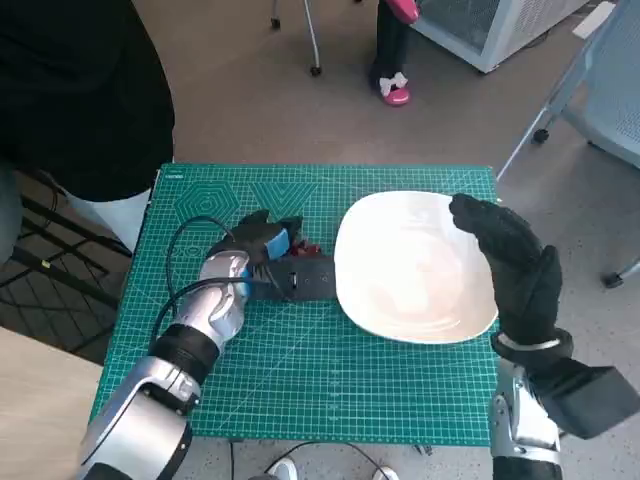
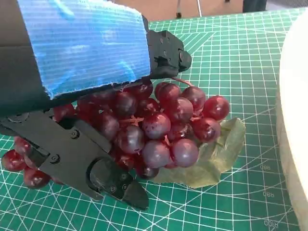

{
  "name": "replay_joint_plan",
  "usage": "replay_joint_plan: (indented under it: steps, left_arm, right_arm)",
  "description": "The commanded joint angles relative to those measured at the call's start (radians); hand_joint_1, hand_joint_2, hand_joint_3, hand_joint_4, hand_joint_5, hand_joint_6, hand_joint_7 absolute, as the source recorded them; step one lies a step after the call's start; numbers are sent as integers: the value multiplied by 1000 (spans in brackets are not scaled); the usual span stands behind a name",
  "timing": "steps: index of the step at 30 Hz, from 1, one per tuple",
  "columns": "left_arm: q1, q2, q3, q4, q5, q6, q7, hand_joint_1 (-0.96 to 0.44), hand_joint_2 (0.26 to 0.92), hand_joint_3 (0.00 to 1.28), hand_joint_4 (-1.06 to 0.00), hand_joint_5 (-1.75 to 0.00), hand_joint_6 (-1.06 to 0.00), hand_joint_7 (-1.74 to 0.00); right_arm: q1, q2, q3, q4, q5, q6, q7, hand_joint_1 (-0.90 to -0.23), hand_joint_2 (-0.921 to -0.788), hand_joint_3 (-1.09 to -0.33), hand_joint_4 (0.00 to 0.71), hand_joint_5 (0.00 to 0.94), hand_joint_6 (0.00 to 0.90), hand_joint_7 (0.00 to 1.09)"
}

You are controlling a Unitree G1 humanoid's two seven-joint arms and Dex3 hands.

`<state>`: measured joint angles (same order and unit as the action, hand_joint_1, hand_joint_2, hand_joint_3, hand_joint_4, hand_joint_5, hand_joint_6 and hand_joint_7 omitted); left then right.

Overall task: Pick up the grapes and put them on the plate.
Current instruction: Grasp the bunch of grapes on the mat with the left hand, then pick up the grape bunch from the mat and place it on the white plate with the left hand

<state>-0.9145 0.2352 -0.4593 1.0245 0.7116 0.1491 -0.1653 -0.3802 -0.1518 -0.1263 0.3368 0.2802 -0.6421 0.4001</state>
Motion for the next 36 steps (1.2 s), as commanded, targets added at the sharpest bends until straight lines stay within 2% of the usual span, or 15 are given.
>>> replay_joint_plan:
  steps: [1,4,6,8,9,10,11,13,14,17,23,36]
  left_arm:
    - [18,-21,-12,77,-16,-26,33,-346,757,4,-87,-16,-268,-22]
    - [9,-27,-19,108,-17,-44,59,-310,764,5,-142,-20,-322,-30]
    - [5,-27,-25,124,-14,-59,77,-263,776,6,-223,-25,-389,-39]
    - [3,-25,-34,136,-8,-76,100,-188,808,10,-408,-98,-523,-83]
    - [3,-23,-40,142,-4,-85,112,-151,827,13,-496,-197,-581,-150]
    - [3,-21,-46,146,1,-93,124,-109,850,25,-579,-379,-627,-286]
    - [4,-19,-53,150,6,-99,135,-78,870,40,-613,-596,-639,-450]
    - [4,-16,-68,157,17,-105,157,-37,896,84,-617,-1001,-615,-767]
    - [4,-15,-76,161,23,-105,167,-25,904,105,-606,-1136,-603,-866]
    - [1,-15,-96,170,34,-100,185,-7,915,165,-557,-1352,-549,-1055]
    - [-12,-22,-112,187,35,-80,182,1,920,237,-497,-1462,-455,-1230]
    - [-31,-28,-95,214,3,-92,170,1,921,256,-475,-1461,-427,-1296]
  right_arm:
    - [15,3,-1,8,-2,14,2,-610,-921,-868,404,3,35,433]
    - [15,3,-1,8,-2,14,2,-610,-921,-868,404,2,36,433]
    - [15,2,-1,6,-2,15,2,-610,-921,-868,404,2,36,432]
    - [15,2,-1,5,-2,16,2,-610,-921,-868,404,2,36,432]
    - [14,1,-1,4,-1,17,2,-610,-921,-868,404,2,37,432]
    - [14,1,-1,4,0,17,3,-610,-921,-868,404,2,37,432]
    - [13,0,-1,5,0,18,3,-610,-921,-868,404,2,37,431]
    - [13,0,-2,5,2,19,4,-610,-921,-869,404,2,37,431]
    - [13,-1,-2,4,2,19,4,-611,-921,-869,404,2,37,431]
    - [13,-1,-3,4,2,20,5,-611,-921,-869,404,2,37,431]
    - [9,-1,-4,10,0,18,4,-612,-921,-868,405,2,37,430]
    - [1,-5,-7,12,4,22,7,-612,-921,-867,405,2,39,428]
